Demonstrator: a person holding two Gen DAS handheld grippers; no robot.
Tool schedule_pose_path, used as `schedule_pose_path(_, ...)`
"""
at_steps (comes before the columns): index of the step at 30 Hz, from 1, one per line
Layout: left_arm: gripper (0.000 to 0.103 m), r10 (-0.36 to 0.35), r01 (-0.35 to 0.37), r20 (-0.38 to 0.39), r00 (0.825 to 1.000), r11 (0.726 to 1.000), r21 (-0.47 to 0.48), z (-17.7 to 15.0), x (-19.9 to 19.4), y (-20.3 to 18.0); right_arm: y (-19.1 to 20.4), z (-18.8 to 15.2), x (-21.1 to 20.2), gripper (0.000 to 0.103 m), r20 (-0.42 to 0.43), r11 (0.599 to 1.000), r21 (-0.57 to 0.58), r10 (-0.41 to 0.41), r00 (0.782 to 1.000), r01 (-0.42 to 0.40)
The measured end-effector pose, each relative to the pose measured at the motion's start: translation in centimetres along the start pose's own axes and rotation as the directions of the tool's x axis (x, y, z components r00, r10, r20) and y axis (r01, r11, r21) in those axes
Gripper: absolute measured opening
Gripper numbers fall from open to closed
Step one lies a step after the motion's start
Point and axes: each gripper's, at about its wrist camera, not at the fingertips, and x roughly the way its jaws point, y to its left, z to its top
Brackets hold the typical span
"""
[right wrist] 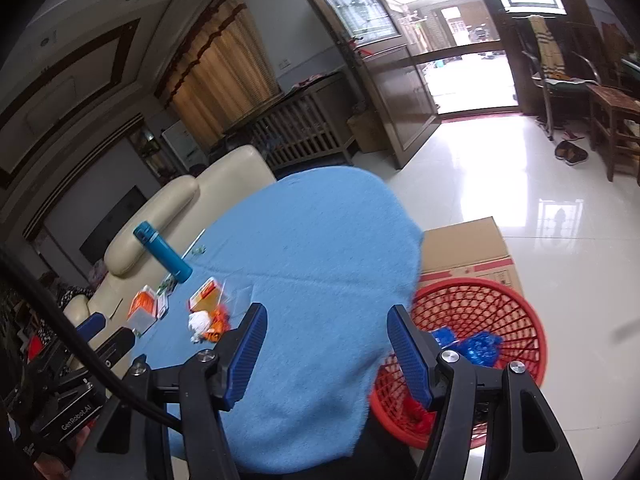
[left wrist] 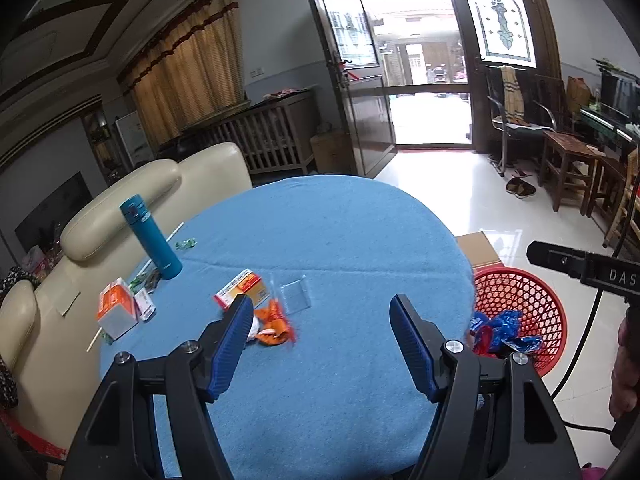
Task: Collect trash
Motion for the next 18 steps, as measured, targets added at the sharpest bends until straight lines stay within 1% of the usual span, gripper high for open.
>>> schedule_pose_path(5,0.072,0.034,-0.035,-0.014,0.999,0.999,-0.022,-0.9,-0.3,1.5,2.5,-1.6,2.0,0.067,-0.048,0.999,-0.042,0.028,0.998,-0.030)
schedule_pose_path(9,0.072,0.045,-0.046,-0.028,0.999,0.998,-0.039,-1.5,-0.3,2.0,4.2,-2.7,2.9,0.067,-0.073,0.996,-0.087,0.023,0.997,-0.029)
schedule_pose_path(14,0.072,0.048,-0.050,-0.029,0.998,0.998,-0.040,-1.7,-0.3,2.1,5.4,-3.2,3.0,0.067,-0.069,0.990,-0.137,0.012,0.998,-0.021)
schedule_pose_path(18,0.072,0.049,-0.051,-0.032,0.998,0.998,-0.036,-1.7,-0.4,1.9,5.4,-3.2,3.0,0.067,-0.065,0.990,-0.138,0.009,0.998,-0.018)
